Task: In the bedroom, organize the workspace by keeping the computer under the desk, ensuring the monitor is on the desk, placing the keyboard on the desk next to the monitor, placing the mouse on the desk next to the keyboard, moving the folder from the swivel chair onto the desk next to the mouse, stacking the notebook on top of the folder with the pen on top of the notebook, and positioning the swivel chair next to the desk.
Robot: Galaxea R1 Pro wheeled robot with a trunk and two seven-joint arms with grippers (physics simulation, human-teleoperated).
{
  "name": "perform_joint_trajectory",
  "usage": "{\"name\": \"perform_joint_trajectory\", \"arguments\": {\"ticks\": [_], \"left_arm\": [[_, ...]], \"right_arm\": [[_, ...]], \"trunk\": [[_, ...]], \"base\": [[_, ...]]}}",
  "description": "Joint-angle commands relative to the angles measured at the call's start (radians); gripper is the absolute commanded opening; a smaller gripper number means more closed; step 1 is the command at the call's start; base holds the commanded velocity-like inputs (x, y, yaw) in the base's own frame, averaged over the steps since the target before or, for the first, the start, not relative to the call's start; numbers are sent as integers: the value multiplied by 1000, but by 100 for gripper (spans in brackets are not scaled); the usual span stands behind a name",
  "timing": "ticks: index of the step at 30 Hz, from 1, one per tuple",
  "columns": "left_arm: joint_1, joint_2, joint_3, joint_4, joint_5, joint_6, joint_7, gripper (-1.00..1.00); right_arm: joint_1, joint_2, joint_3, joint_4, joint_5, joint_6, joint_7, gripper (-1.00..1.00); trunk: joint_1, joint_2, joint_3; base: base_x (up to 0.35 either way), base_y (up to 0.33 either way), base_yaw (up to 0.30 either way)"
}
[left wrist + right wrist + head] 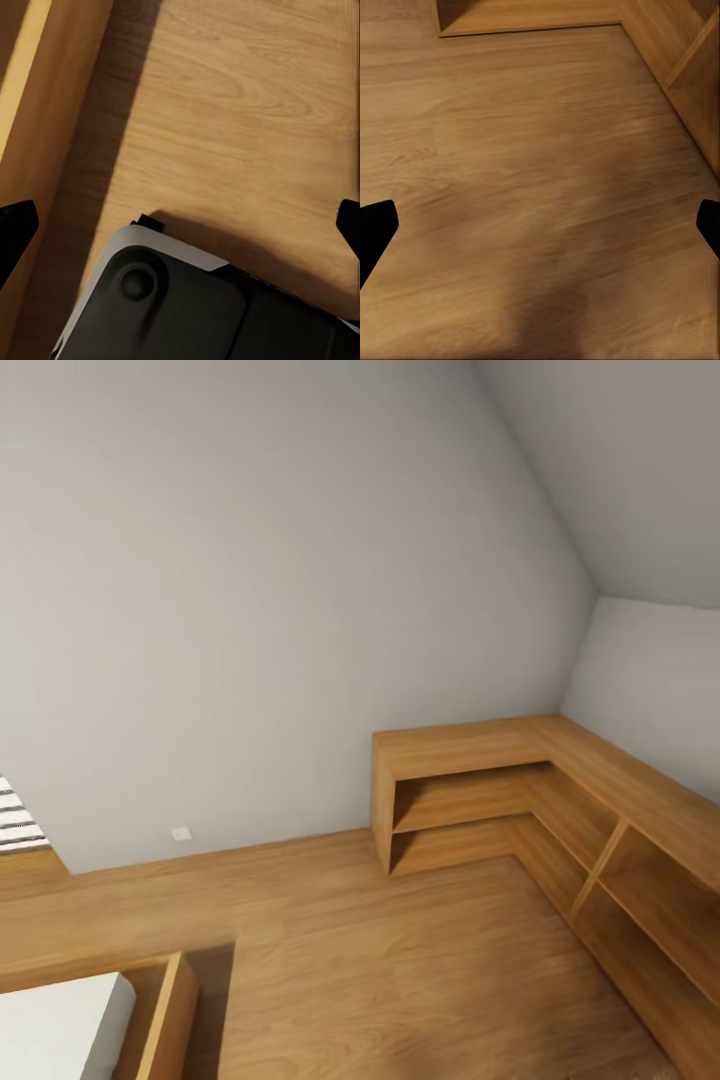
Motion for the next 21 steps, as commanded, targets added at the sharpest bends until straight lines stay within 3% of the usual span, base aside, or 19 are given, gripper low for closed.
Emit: {"name": "perform_joint_trajectory", "arguments": {"ticks": [1,15,21], "left_arm": [[-1,0,1,0,4,-3,-2,100],[-1,0,1,0,4,-3,-2,100],[-1,-2,1,1,4,-3,-3,100]], "right_arm": [[-1,0,8,2,-3,-3,-5,100],[-1,0,8,2,-3,-3,-5,100],[-1,1,7,2,-5,-3,-6,100]], "trunk": [[1,-2,-1],[1,-2,9],[1,-2,12]], "base": [[57,0,-241],[16,0,-246],[238,0,-246]]}}
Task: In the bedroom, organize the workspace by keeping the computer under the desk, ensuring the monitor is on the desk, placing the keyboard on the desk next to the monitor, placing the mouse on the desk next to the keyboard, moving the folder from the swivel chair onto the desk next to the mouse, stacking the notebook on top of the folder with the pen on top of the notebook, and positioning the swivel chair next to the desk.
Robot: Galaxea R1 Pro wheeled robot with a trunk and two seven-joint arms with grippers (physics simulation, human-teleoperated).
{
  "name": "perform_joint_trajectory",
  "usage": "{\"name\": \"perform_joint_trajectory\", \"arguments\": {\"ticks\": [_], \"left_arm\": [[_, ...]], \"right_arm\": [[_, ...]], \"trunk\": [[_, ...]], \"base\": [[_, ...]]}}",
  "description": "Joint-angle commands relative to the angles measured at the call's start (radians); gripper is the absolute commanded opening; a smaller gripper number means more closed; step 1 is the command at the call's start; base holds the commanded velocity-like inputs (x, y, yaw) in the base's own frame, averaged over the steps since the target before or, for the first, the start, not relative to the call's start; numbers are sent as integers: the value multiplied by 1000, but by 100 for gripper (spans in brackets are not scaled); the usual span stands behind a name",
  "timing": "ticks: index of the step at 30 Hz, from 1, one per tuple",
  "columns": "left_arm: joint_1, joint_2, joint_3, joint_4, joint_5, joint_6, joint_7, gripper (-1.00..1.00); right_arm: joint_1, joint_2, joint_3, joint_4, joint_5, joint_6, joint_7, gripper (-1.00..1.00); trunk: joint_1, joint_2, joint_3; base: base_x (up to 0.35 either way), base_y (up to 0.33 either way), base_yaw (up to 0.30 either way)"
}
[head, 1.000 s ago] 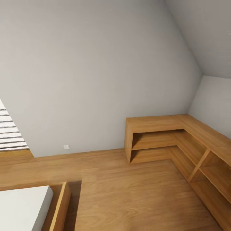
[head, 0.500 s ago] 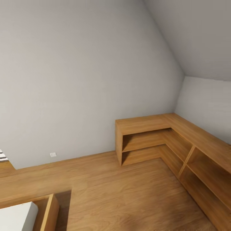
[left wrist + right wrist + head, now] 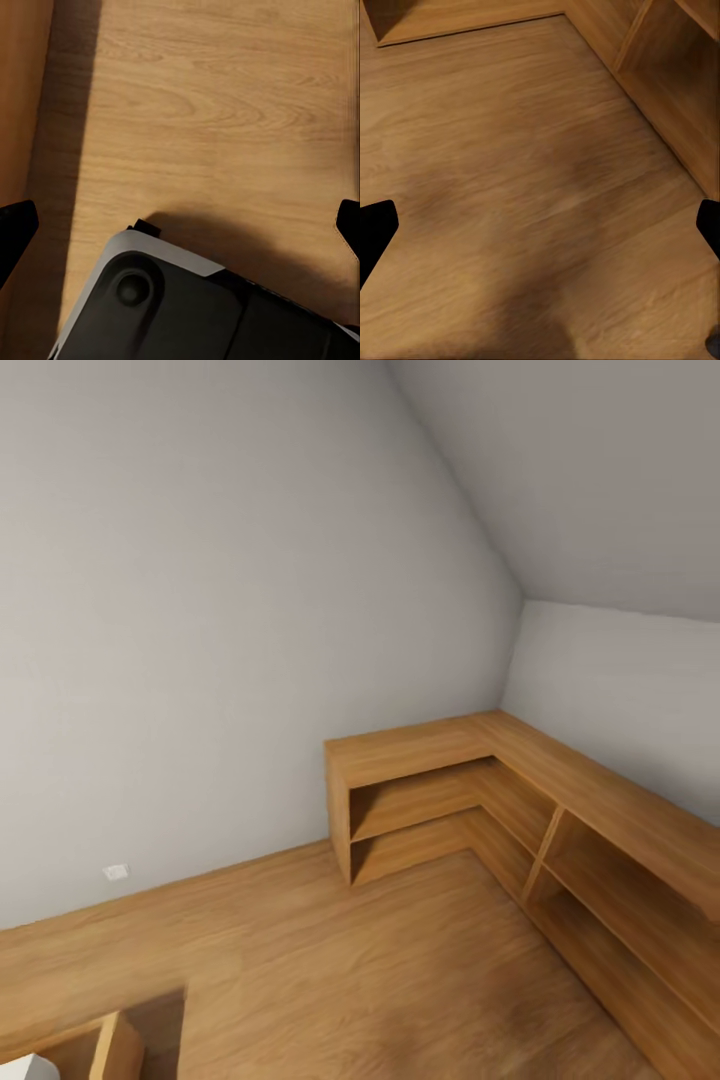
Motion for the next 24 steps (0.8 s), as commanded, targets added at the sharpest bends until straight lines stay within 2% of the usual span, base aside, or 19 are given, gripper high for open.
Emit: {"name": "perform_joint_trajectory", "arguments": {"ticks": [1,13,24], "left_arm": [[-1,0,2,1,4,-3,-2,100],[-1,-1,2,2,-13,-3,-2,100],[-1,-1,2,3,-14,-2,-2,100]], "right_arm": [[-1,1,9,2,-3,-3,-5,100],[-1,3,9,2,-3,-3,-6,100],[-1,4,9,2,-3,-4,-6,100]], "trunk": [[1,-2,-2],[1,-2,0],[1,-2,11]], "base": [[310,0,-120],[329,0,-45],[326,11,-149]]}}
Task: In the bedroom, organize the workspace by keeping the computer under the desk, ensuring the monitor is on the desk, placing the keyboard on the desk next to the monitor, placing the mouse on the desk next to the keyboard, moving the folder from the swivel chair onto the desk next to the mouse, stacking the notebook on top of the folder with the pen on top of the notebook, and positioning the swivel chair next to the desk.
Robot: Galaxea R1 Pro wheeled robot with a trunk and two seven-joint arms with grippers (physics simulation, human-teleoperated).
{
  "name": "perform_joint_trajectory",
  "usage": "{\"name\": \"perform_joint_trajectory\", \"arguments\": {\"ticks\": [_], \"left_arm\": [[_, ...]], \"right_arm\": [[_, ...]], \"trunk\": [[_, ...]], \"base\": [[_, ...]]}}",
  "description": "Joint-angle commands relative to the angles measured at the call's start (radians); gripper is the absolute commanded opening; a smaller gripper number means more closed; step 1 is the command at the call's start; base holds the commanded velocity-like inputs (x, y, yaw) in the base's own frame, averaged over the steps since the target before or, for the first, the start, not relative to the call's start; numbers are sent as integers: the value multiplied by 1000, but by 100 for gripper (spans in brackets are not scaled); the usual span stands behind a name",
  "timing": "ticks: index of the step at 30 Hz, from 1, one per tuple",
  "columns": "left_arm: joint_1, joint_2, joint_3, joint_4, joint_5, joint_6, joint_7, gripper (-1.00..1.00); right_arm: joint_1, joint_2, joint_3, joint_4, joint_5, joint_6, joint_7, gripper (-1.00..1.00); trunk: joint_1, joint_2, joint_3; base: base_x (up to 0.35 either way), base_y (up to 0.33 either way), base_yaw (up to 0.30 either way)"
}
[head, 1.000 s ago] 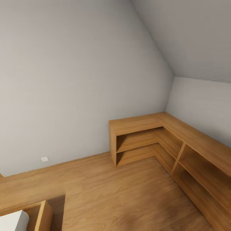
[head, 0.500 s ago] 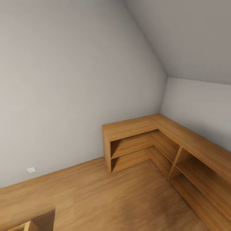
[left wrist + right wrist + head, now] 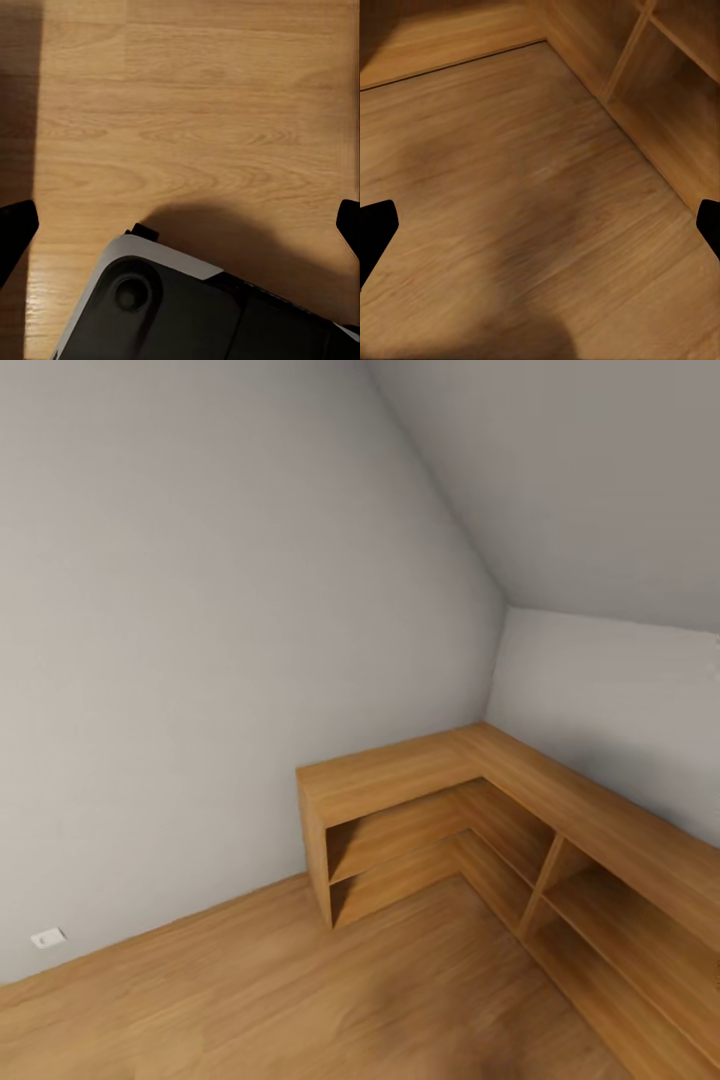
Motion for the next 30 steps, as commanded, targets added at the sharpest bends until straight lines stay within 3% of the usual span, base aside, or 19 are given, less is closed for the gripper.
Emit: {"name": "perform_joint_trajectory", "arguments": {"ticks": [1,20,30], "left_arm": [[-1,0,1,0,6,-3,-2,100],[-1,1,2,0,6,-3,-2,100],[-1,1,2,0,6,-4,-2,100]], "right_arm": [[-1,0,9,2,-3,-3,-5,100],[-1,0,8,2,-3,-3,-4,100],[-1,0,8,2,-3,-3,-4,100]], "trunk": [[1,-2,-1],[1,-2,21],[1,-2,33]], "base": [[254,94,-173],[197,202,-176],[46,72,-177]]}}
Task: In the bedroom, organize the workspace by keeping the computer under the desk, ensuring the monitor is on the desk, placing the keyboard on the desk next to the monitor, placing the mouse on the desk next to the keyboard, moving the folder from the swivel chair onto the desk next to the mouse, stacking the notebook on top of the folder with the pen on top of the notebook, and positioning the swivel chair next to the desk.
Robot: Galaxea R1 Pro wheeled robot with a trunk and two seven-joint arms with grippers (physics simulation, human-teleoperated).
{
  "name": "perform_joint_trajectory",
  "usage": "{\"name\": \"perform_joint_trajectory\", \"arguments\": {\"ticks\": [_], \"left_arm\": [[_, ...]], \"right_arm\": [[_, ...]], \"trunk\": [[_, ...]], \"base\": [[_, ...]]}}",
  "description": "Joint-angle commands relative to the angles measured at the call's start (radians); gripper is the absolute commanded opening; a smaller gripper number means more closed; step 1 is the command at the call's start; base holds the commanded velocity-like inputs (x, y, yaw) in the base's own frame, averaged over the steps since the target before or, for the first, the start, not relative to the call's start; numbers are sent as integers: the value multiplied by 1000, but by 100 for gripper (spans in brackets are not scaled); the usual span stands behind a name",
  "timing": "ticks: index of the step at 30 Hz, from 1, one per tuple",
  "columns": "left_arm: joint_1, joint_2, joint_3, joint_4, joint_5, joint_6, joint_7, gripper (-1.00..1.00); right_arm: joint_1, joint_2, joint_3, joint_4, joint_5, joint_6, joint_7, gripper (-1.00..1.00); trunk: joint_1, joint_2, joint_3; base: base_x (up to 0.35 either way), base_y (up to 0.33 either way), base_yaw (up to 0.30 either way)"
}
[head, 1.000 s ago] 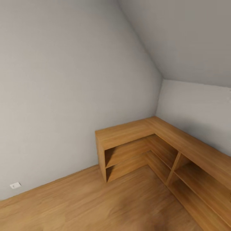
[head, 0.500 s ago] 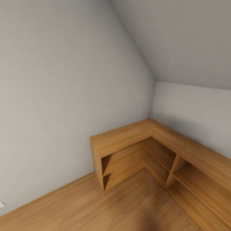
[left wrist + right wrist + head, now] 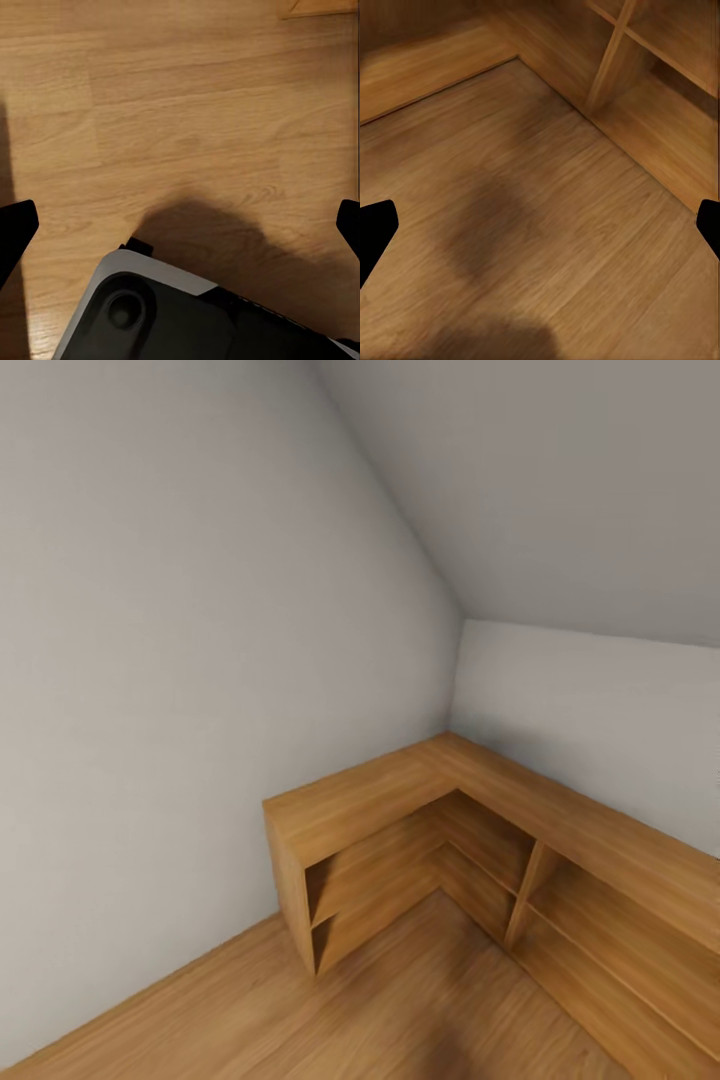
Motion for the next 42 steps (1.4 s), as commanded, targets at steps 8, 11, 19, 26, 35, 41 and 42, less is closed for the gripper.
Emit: {"name": "perform_joint_trajectory", "arguments": {"ticks": [8,11,19,26,35,41,42], "left_arm": [[-1,0,1,0,6,-3,-2,100],[-1,0,1,0,6,-3,-2,100],[-1,0,1,0,6,-3,-2,100],[-1,0,1,0,6,-3,-2,100],[-1,-1,1,0,6,-4,-2,100],[-1,-1,1,0,6,-3,-2,100],[-1,0,1,0,6,-3,-2,100]], "right_arm": [[-1,1,9,2,-3,-3,-6,100],[-1,1,9,2,-3,-3,-6,100],[-1,1,10,1,-4,-1,-6,100],[-1,1,10,1,-4,-1,-6,100],[-1,1,10,1,-3,-1,-6,100],[-1,1,10,2,-3,-1,-6,100],[-1,1,10,2,-3,-1,-6,100]], "trunk": [[1,-2,7],[1,-2,10],[1,-2,9],[1,-2,4],[1,-2,2],[1,-2,3],[1,-2,3]], "base": [[2,4,-178],[0,0,-203],[0,0,-241],[0,0,-230],[114,0,-53],[243,0,-64],[93,0,-182]]}}
